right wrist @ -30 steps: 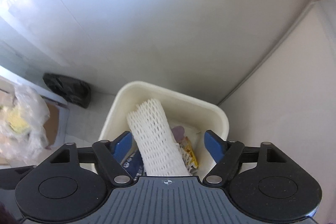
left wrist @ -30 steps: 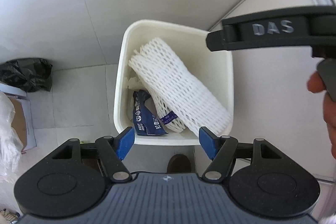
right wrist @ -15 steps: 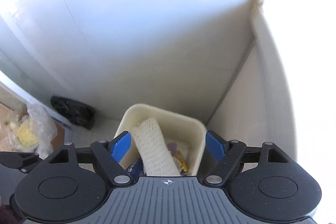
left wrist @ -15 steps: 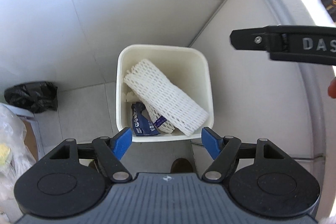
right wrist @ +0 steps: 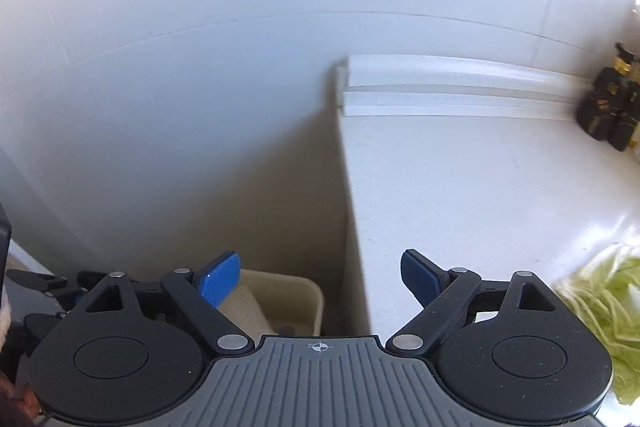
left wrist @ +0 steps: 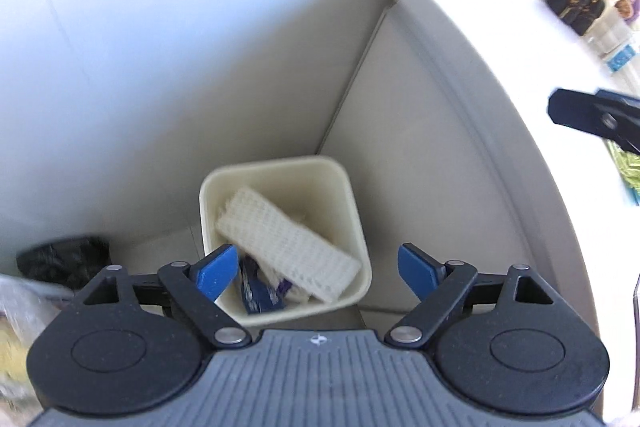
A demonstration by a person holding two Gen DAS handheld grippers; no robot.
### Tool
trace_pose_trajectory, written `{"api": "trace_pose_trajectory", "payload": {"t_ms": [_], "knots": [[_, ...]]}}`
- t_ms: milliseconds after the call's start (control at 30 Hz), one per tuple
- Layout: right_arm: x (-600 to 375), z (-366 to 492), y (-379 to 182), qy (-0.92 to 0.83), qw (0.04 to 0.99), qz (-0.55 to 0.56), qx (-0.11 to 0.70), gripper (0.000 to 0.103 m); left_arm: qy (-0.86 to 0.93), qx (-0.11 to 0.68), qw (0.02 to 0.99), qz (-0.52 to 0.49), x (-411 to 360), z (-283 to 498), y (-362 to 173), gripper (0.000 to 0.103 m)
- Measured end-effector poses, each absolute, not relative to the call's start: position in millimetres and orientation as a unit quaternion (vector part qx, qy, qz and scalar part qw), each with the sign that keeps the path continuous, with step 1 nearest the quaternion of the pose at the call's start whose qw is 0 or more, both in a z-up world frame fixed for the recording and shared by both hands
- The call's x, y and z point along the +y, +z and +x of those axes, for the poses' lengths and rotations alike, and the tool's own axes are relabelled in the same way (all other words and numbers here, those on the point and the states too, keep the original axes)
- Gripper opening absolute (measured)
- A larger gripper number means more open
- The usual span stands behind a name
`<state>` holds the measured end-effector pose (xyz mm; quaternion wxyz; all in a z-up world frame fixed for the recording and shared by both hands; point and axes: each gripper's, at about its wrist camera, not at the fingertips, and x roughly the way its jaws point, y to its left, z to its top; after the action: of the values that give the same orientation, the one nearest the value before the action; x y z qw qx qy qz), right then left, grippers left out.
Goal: Collect trash
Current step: 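Raise both tools to the counter toward the cabbage leaf and tissue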
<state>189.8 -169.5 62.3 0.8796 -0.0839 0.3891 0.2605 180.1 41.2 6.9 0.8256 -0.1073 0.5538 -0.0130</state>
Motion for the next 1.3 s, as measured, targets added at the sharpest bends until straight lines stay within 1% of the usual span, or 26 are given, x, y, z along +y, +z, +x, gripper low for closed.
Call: {"api": "trace_pose_trajectory", "payload": {"t_ms": [133, 267, 400, 600, 900, 1033, 1300], "knots": [[-212.8, 189.7, 76.7, 0.215, 0.901, -0.055, 0.373, 0.095, -0.025, 0.540, 0.836, -0.101, 33.3, 188.6, 20.5, 0.094], [-250.3, 185.5, 84.8, 0.163, 0.920, -0.046, 0.354, 0.096, -0.036, 0.525, 0.845, -0.095, 19.9, 197.8, 32.3, 0.097], [-287.0, 180.5, 88.0, 0.114, 0.932, -0.039, 0.342, 0.096, -0.060, 0.513, 0.852, -0.081, -0.9, 210.3, 43.4, 0.099], [-351.2, 163.1, 102.7, 0.049, 0.941, 0.008, 0.334, 0.097, -0.115, 0.496, 0.860, -0.041, -47.2, 234.9, 56.1, 0.100], [-424.2, 147.9, 99.8, -0.042, 0.939, 0.071, 0.333, 0.097, -0.222, 0.463, 0.857, 0.047, -136.4, 263.8, 54.9, 0.099], [-449.1, 146.9, 90.4, -0.067, 0.934, 0.095, 0.338, 0.097, -0.267, 0.446, 0.851, 0.081, -165.1, 274.0, 50.4, 0.097], [-468.3, 149.3, 57.3, -0.080, 0.926, 0.098, 0.355, 0.097, -0.359, 0.423, 0.817, 0.153, -211.9, 304.5, 30.4, 0.083]]}}
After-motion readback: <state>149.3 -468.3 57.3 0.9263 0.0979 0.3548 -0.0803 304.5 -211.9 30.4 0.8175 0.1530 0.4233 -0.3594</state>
